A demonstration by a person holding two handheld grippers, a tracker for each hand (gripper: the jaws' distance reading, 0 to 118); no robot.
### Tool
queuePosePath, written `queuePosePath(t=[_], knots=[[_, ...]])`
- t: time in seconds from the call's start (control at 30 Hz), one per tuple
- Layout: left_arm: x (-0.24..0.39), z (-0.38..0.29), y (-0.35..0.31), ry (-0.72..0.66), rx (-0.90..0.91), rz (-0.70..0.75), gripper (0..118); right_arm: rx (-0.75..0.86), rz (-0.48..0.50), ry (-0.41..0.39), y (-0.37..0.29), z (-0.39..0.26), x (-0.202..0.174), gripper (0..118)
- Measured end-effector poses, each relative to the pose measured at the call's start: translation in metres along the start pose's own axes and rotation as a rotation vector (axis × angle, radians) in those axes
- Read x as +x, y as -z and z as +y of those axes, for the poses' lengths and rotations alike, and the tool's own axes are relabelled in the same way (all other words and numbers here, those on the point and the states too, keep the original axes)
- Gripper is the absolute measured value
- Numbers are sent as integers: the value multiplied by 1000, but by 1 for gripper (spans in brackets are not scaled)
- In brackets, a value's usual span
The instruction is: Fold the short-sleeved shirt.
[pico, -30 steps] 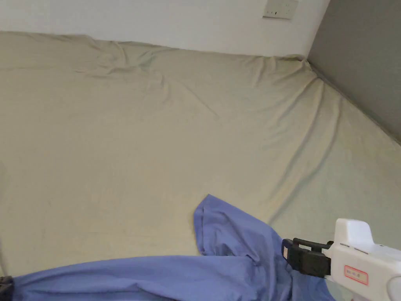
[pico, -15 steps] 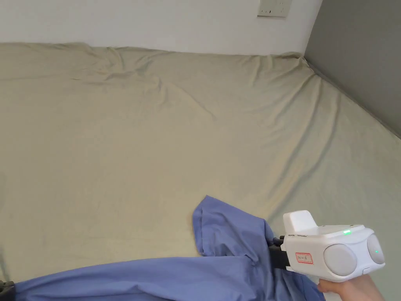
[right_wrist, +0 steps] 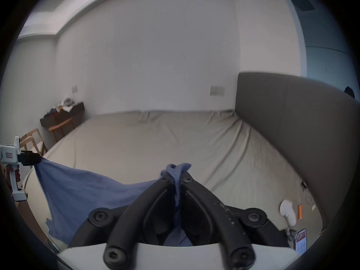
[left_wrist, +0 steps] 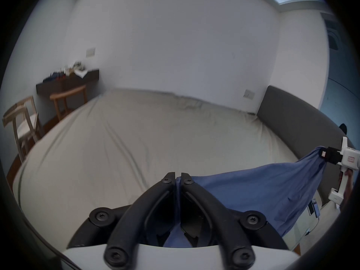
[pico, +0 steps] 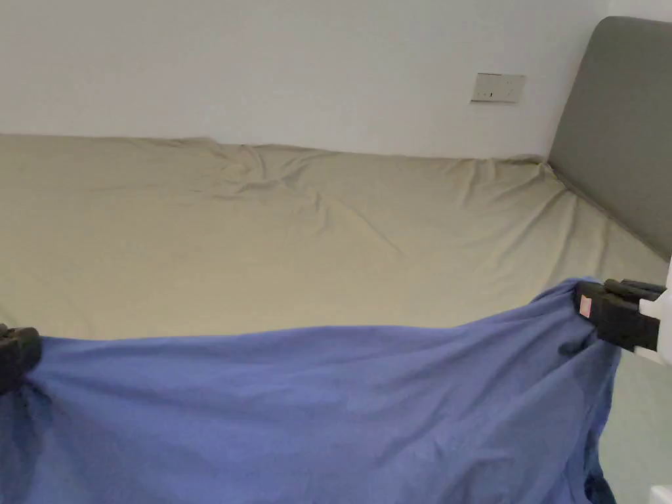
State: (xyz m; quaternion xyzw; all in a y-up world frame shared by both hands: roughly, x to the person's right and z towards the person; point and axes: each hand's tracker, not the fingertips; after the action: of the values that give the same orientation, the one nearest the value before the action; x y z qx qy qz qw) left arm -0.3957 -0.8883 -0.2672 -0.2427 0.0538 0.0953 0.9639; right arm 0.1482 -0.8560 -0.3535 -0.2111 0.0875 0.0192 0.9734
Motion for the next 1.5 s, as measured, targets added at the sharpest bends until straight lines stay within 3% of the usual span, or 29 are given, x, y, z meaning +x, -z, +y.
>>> queuePosePath(t=[0.17,0.43,0.63,0.87,0.9,1.0,1.33,1.5], knots=[[8,66,-26,125,136,74,4,98,13,-7,-24,61,-4,8],[9,168,-30,174,246,190,4,189,11,-42,-9,160,-24,8],[7,230,-8,164,296,275,4,236,3,-8,23,226,-35,8],[23,288,32,167,339,330,4,328,-92,-85,64,291,-49,8],[26,296,39,165,342,337,4,334,-34,-87,78,311,-52,8],[36,320,58,172,375,366,4,374,-47,-28,96,338,-48,8],[55,332,125,170,396,386,4,400,-61,83,152,316,-25,8],[44,284,157,167,251,362,4,256,-58,38,178,257,-14,8]])
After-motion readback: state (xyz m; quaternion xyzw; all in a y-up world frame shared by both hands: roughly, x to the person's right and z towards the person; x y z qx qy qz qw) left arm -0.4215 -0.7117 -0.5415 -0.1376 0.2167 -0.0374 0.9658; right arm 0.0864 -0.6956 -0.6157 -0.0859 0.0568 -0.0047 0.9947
